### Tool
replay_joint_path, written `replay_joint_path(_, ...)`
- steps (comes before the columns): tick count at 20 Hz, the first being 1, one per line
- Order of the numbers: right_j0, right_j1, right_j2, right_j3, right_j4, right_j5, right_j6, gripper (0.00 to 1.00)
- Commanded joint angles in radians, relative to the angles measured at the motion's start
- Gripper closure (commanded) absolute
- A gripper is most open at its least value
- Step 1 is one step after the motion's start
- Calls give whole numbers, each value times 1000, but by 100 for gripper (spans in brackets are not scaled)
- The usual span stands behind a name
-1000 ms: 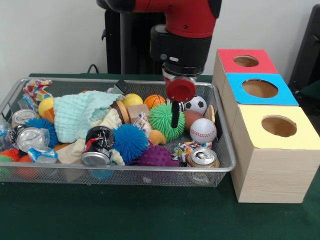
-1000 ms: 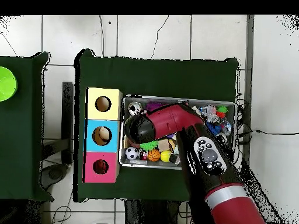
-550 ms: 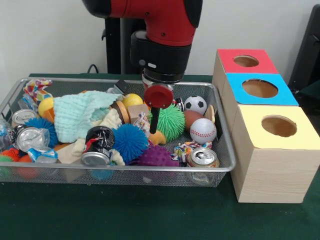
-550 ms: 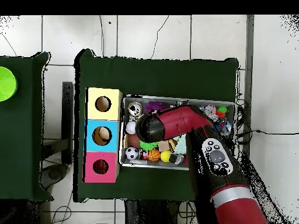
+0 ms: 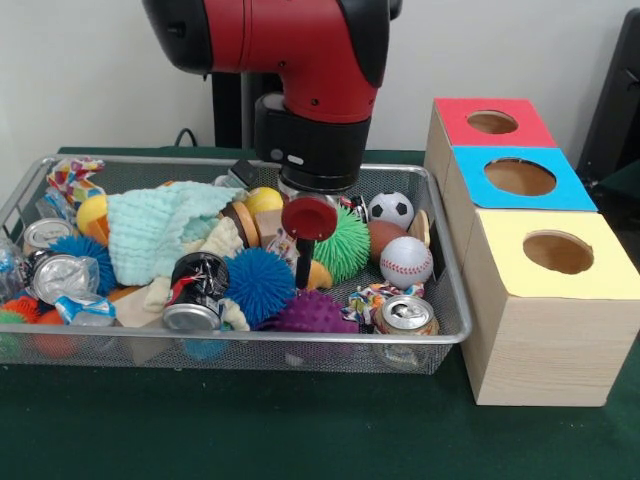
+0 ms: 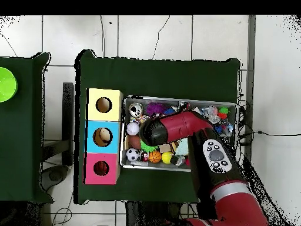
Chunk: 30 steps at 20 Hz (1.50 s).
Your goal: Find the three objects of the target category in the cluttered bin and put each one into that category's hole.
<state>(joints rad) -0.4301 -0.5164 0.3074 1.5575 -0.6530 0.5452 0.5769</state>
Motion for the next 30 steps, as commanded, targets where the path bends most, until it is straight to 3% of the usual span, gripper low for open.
replay_joint_path(1, 17, 71, -32, -74, -28, -50, 184, 0)
replay_joint_path(11, 8, 26, -52, -34, -8, 16, 139, 0)
replay_joint_path(24, -33, 123, -4, -43, 49, 19, 128, 0)
replay_joint_path(30, -58, 133, 24, -23, 74, 10, 105, 0)
